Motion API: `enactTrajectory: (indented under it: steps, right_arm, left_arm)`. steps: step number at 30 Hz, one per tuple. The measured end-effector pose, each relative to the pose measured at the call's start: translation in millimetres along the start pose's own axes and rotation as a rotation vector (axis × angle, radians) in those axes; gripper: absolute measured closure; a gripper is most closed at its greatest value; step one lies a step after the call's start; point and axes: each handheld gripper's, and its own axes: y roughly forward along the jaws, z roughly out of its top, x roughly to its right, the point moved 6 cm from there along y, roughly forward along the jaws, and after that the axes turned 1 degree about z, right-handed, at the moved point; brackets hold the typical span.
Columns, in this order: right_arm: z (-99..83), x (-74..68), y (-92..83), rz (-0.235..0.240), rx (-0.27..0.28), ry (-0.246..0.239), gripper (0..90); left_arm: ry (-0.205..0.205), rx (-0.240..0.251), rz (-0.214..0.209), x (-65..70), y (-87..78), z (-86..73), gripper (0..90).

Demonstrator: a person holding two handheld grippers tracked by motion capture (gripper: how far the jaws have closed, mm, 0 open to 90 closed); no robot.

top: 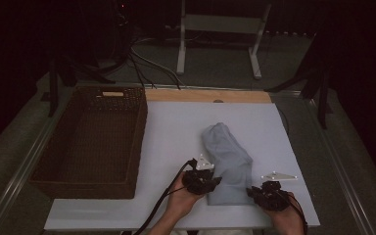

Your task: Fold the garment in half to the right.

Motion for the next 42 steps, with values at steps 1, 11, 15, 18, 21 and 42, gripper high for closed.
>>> enactTrajectory:
  steps: [1,11,15,18,21,42]
  right_arm:
    - [-0.5,0.7,-0.6,0.0,0.001,0.0,79.0]
    - [-3.3,7.3,-4.6,-0.006,0.002,0.008,78.8]
    - [-3.2,8.9,-5.5,-0.015,0.003,0.004,78.8]
    - [-3.5,11.1,-6.3,-0.022,0.009,0.007,78.8]
    - [-3.9,14.0,-7.0,-0.028,0.014,0.008,78.8]
    - [-3.2,24.7,-5.9,-0.081,0.019,-0.005,78.5]
  left_arm:
    - [-0.002,0.0,-0.004,1.7,0.3,-0.4,73.5]
    - [-0.007,-0.005,-0.016,10.1,1.2,-2.3,73.6]
    - [-0.008,-0.005,-0.02,13.1,1.5,-3.0,73.6]
    - [-0.006,-0.008,-0.029,15.7,2.1,-3.7,73.6]
    - [-0.007,-0.008,-0.034,18.8,2.8,-4.0,73.6]
    - [-0.01,0.055,-0.093,19.1,-5.8,3.3,37.7]
